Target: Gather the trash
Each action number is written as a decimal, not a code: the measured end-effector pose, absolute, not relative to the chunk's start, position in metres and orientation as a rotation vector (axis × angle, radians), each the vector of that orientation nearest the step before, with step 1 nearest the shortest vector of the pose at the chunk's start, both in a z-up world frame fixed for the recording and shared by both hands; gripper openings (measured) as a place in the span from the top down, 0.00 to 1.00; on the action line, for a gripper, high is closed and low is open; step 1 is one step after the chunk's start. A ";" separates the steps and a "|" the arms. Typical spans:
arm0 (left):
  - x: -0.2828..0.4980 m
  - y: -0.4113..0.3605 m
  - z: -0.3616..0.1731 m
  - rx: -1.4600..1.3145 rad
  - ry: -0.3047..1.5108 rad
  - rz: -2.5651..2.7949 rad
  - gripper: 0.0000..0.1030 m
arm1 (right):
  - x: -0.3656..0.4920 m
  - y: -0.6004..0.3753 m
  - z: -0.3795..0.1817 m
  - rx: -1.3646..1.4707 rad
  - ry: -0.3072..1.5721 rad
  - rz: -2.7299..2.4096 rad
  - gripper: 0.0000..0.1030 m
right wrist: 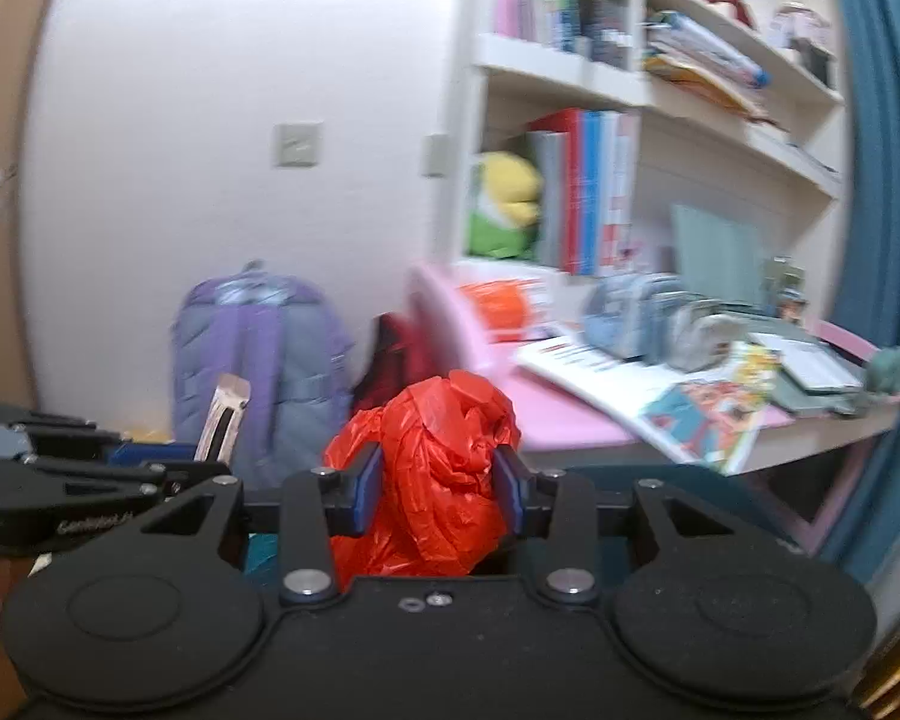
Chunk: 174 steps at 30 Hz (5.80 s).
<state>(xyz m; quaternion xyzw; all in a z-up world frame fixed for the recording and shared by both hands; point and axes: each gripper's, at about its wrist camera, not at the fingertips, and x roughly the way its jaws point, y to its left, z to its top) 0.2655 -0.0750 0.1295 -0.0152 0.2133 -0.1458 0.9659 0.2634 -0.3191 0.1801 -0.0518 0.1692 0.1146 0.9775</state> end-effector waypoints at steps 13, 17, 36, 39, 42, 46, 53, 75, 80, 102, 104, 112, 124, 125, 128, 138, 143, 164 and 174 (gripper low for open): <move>0.312 -0.226 0.196 -0.023 0.379 -0.494 0.83 | 0.301 -0.446 0.208 0.006 0.299 -0.082 0.64; 0.332 -0.270 0.192 -0.010 0.397 -0.528 0.83 | 0.323 -0.462 0.192 0.041 0.343 -0.106 0.64; 0.380 -0.332 0.109 0.109 0.698 -0.598 0.83 | 0.378 -0.493 0.102 0.067 0.912 -0.069 0.61; 0.380 -0.335 0.104 0.112 0.744 -0.616 0.82 | 0.377 -0.494 0.101 0.067 0.925 -0.080 0.56; 0.377 -0.338 0.103 0.117 0.760 -0.626 0.82 | 0.374 -0.495 0.101 0.074 0.953 -0.069 0.52; 0.373 -0.337 0.103 0.117 0.776 -0.612 0.78 | 0.367 -0.492 0.104 0.057 0.970 -0.058 0.50; 0.360 -0.324 0.118 0.081 0.743 -0.610 0.54 | 0.338 -0.491 0.125 0.057 0.921 -0.067 0.49; 0.266 -0.257 0.174 0.060 0.522 -0.598 0.21 | 0.215 -0.448 0.198 0.021 0.662 0.054 0.47; 0.247 -0.245 0.184 0.050 0.485 -0.596 0.20 | 0.194 -0.437 0.204 0.008 0.625 0.063 0.47; 0.191 -0.204 0.195 0.021 0.439 -0.628 0.00 | 0.129 -0.404 0.216 0.011 0.541 0.079 0.46; 0.189 -0.203 0.197 0.030 0.439 -0.631 0.00 | 0.130 -0.404 0.218 0.013 0.546 0.081 0.46; 0.179 -0.201 0.214 0.055 0.412 -0.648 0.00 | 0.129 -0.405 0.229 0.004 0.536 0.059 0.46; 0.171 -0.206 0.229 0.073 0.401 -0.663 0.00 | 0.117 -0.407 0.237 0.003 0.523 0.046 0.46; 0.169 -0.206 0.230 0.074 0.398 -0.663 0.00 | 0.114 -0.407 0.237 0.006 0.521 0.045 0.46; 0.166 -0.207 0.232 0.077 0.389 -0.669 0.00 | 0.113 -0.408 0.237 0.007 0.521 0.045 0.46; 0.159 -0.206 0.235 0.073 0.383 -0.671 0.00 | 0.105 -0.407 0.238 0.003 0.522 0.043 0.46; 0.159 -0.202 0.234 0.066 0.389 -0.659 0.00 | 0.103 -0.406 0.238 0.005 0.521 0.042 0.46; 0.157 -0.194 0.228 0.060 0.388 -0.649 0.00 | 0.099 -0.399 0.237 0.014 0.538 0.034 0.46; 0.161 -0.194 0.219 0.066 0.400 -0.651 0.00 | 0.101 -0.394 0.230 0.006 0.562 0.026 0.46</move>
